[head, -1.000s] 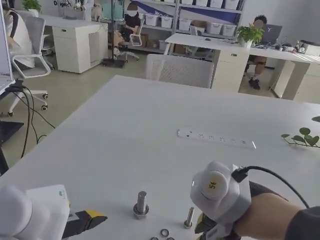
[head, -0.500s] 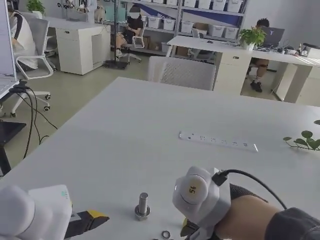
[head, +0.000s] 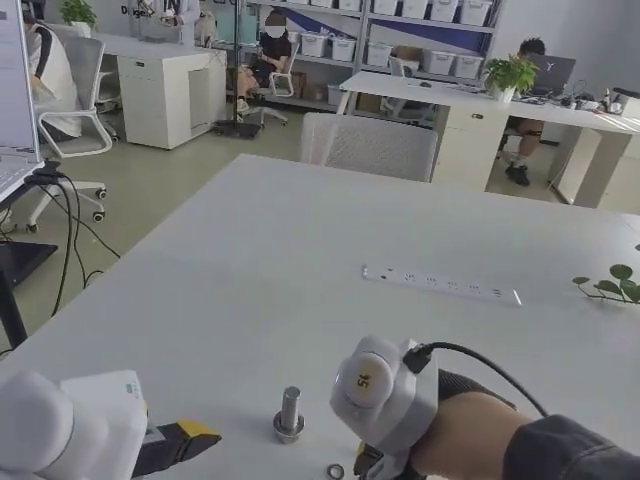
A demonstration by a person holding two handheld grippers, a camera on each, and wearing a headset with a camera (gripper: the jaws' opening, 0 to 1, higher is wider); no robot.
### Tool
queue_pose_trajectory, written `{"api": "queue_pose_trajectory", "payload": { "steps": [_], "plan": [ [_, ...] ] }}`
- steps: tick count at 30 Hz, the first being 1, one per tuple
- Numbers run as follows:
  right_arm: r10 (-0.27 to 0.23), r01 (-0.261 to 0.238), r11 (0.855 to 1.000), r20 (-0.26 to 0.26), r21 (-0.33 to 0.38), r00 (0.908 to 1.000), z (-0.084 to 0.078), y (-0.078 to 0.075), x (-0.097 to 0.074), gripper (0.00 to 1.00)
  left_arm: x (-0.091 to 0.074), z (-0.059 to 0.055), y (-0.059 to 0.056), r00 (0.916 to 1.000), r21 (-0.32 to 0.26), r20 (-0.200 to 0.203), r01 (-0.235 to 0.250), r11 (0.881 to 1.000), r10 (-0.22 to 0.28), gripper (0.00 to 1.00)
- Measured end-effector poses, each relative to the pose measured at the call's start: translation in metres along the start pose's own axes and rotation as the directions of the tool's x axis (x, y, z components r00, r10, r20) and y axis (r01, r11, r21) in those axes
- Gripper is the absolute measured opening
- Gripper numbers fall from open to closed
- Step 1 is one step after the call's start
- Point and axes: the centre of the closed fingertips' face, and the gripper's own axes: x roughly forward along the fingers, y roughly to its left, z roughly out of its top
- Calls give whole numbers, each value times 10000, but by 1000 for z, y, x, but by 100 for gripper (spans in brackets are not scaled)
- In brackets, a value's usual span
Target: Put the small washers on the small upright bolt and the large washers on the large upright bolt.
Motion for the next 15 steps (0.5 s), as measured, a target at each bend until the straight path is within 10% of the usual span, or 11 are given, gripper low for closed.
{"api": "queue_pose_trajectory", "payload": {
  "steps": [15],
  "plan": [
    [89,-89,9999,-79,88,9999,0,0,9,20,-2,-2,1,10000,-58,-18,14,10000,-14,94]
  ]
}}
